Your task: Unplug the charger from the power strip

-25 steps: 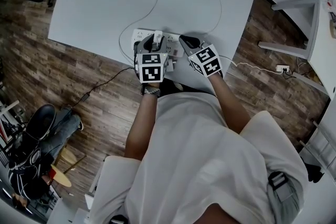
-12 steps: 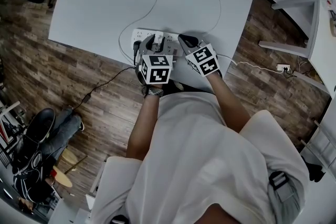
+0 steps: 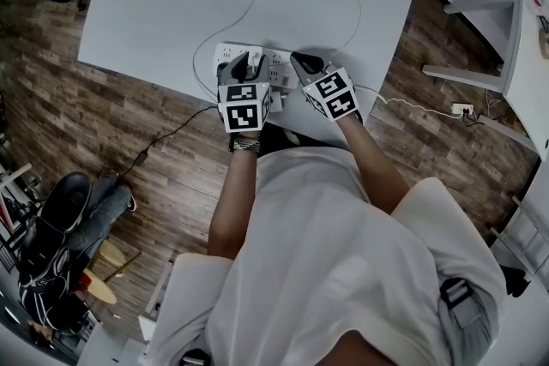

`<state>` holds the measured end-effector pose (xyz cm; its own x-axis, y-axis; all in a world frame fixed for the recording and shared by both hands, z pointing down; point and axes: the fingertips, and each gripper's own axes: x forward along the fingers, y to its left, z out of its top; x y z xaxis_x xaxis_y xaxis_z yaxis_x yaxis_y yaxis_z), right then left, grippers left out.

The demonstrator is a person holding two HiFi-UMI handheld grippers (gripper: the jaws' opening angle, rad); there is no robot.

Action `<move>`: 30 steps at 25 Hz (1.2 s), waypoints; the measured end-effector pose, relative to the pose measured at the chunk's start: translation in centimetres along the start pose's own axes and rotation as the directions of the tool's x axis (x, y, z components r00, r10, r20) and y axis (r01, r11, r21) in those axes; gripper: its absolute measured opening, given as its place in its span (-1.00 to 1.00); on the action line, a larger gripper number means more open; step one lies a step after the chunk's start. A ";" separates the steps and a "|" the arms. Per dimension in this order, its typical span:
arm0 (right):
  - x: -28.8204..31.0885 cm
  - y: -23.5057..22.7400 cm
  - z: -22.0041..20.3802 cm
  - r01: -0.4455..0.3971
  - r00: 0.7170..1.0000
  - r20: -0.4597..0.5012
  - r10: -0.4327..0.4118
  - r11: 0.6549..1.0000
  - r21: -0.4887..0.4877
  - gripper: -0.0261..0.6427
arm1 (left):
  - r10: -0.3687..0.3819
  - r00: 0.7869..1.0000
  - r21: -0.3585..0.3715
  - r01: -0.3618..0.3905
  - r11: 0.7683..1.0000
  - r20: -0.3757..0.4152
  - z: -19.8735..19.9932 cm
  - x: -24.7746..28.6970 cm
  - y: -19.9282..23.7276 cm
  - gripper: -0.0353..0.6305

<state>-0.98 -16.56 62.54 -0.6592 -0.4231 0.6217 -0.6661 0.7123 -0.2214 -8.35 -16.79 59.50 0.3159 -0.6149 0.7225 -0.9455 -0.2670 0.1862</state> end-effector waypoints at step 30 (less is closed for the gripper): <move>-0.3 0.2 -0.3 0.004 1.000 0.008 -0.004 1.000 -0.004 -0.91 | -0.008 0.999 -0.012 0.009 1.000 0.041 -0.2 -0.4 -0.2 -0.47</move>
<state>-0.83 -16.15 62.51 -0.6594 -0.4299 0.6168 -0.6671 0.7128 -0.2163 -8.34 -16.35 59.27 0.3266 -0.6423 0.6933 -0.9436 -0.2635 0.2005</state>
